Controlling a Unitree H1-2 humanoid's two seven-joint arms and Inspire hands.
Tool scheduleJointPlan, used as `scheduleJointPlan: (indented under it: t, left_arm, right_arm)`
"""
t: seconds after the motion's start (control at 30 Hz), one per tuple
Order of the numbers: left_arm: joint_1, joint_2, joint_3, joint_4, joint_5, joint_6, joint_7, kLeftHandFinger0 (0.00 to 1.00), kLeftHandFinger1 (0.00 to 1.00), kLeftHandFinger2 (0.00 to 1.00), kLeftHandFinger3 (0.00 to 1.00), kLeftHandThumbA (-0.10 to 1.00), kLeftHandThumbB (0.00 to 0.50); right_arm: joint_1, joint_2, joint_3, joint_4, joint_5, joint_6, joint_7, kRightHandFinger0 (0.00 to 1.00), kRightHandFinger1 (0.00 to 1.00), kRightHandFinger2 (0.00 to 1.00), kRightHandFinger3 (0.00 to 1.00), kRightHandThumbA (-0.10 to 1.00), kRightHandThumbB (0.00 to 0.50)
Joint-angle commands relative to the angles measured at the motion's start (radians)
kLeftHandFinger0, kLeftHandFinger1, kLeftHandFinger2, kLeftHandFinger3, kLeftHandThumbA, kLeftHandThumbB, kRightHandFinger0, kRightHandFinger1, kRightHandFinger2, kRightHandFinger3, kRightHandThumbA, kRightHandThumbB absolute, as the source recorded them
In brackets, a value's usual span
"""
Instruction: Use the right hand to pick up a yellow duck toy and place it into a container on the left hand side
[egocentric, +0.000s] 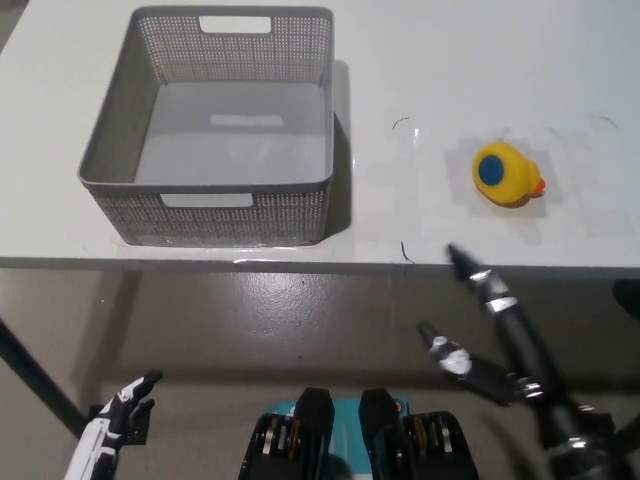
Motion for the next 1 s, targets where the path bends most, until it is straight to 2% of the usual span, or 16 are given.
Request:
scheduleJointPlan:
  t: [0.0,0.07,0.17,0.2,0.27,0.33,0.37,0.4,0.57,0.67,0.77,0.83,0.9,0.97]
  left_arm:
    - [-0.019,0.004,0.008,-0.011,-0.025,-0.102,-0.016,1.0,1.0,1.0,1.0,1.0,0.02]
    - [-0.029,0.017,0.001,-0.018,-0.023,-0.102,-0.033,1.0,1.0,1.0,1.0,1.0,0.092]
    - [-0.052,0.028,-0.009,-0.016,-0.027,-0.13,-0.052,1.0,1.0,1.0,1.0,1.0,0.105]
    - [-0.058,0.028,-0.01,-0.018,-0.016,-0.126,-0.05,1.0,1.0,1.0,1.0,1.0,0.138]
    - [-0.084,0.025,-0.018,-0.032,-0.011,-0.097,-0.056,1.0,1.0,1.0,1.0,1.0,0.174]
    - [-0.091,0.024,-0.02,-0.039,-0.004,-0.091,-0.059,1.0,1.0,1.0,1.0,1.0,0.174]
    - [-0.098,0.023,-0.025,-0.049,-0.001,-0.073,-0.063,1.0,1.0,1.0,1.0,1.0,0.164]
    - [-0.102,0.022,-0.028,-0.049,-0.001,-0.07,-0.066,1.0,1.0,1.0,1.0,1.0,0.148]
    - [-0.117,0.027,-0.046,-0.065,0.006,-0.039,-0.086,1.0,1.0,1.0,1.0,1.0,0.159]
    - [-0.118,0.027,-0.055,-0.07,0.017,-0.032,-0.088,1.0,1.0,1.0,1.0,1.0,0.135]
    - [-0.106,0.028,-0.056,-0.076,0.023,-0.031,-0.085,1.0,1.0,1.0,1.0,1.0,0.151]
    - [-0.102,0.03,-0.053,-0.07,0.022,-0.04,-0.084,1.0,1.0,1.0,1.0,1.0,0.151]
    - [-0.1,0.033,-0.05,-0.068,0.024,-0.046,-0.083,1.0,1.0,1.0,1.0,1.0,0.152]
    - [-0.098,0.033,-0.049,-0.064,0.023,-0.051,-0.083,1.0,1.0,1.0,1.0,1.0,0.16]
  right_arm:
    - [0.024,-0.034,-0.058,-0.127,-0.044,0.025,-0.019,1.0,1.0,1.0,1.0,0.82,0.314]
    - [0.039,-0.043,-0.086,-0.17,-0.071,0.018,-0.032,1.0,1.0,1.0,1.0,0.86,0.293]
    - [0.04,-0.048,-0.126,-0.202,-0.099,0.013,-0.048,1.0,1.0,1.0,1.0,0.88,0.291]
    - [0.04,-0.046,-0.143,-0.222,-0.114,0.032,-0.053,1.0,1.0,1.0,1.0,0.95,0.262]
    - [0.015,-0.052,-0.201,-0.254,-0.11,0.065,-0.07,1.0,1.0,1.0,1.0,0.83,0.299]
    - [-0.001,-0.055,-0.225,-0.265,-0.11,0.093,-0.065,1.0,1.0,1.0,1.0,0.82,0.298]
    - [-0.029,-0.067,-0.253,-0.267,-0.09,0.127,-0.062,1.0,1.0,1.0,1.0,0.77,0.302]
    - [-0.051,-0.075,-0.271,-0.266,-0.102,0.149,-0.062,1.0,1.0,1.0,1.0,0.77,0.314]
    - [-0.191,-0.151,-0.33,-0.21,-0.15,0.266,-0.041,1.0,1.0,1.0,1.0,0.82,0.347]
    - [-0.305,-0.199,-0.325,-0.122,-0.193,0.334,-0.033,1.0,1.0,1.0,1.0,0.77,0.322]
    - [-0.406,-0.251,-0.287,-0.001,-0.247,0.312,-0.038,1.0,1.0,1.0,1.0,0.76,0.32]
    - [-0.493,-0.29,-0.244,0.109,-0.296,0.303,-0.04,1.0,1.0,1.0,1.0,0.78,0.37]
    - [-0.553,-0.307,-0.217,0.184,-0.306,0.287,-0.043,1.0,1.0,1.0,1.0,0.74,0.374]
    - [-0.638,-0.333,-0.172,0.29,-0.337,0.278,-0.037,1.0,1.0,1.0,1.0,0.76,0.392]
